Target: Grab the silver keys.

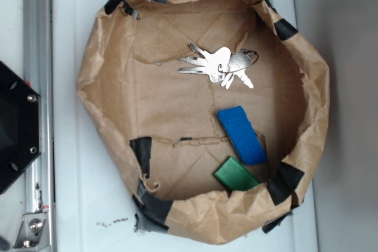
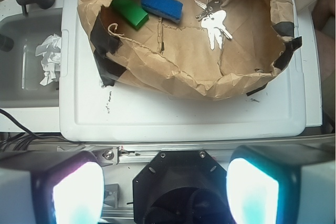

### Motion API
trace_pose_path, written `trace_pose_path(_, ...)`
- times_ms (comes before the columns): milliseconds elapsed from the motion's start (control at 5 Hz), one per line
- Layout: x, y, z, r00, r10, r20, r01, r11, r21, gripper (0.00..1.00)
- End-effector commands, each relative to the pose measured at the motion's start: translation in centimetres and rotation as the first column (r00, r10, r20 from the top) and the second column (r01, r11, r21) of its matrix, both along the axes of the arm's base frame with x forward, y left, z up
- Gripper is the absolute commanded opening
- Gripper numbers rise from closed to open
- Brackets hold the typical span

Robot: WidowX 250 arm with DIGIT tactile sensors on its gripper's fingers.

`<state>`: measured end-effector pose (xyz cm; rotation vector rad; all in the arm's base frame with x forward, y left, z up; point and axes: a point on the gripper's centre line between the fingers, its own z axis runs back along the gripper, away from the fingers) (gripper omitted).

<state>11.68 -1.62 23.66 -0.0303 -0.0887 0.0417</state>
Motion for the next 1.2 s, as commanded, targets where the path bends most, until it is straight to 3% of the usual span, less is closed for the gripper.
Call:
trace_pose_path(0,0.0,0.0,0.0,1.0,0.0,0.0,0.0,1.0,0.0,1.0)
trace_pose_path(400,9.8,-0.5,-4.3,0.99,0.099,0.097,-0.097,0.995,-0.024,1.0)
trace_pose_path(600,12.7,0.5,-5.8,0.973,0.147,0.177,-0.144,0.989,-0.026,1.0)
trace_pose_path(800,14.3,2.3,-7.3,0.966,0.185,0.179,-0.176,0.982,-0.067,1.0)
trace_pose_path(1000,15.1,4.3,-9.2,0.948,0.232,0.219,-0.227,0.973,-0.049,1.0)
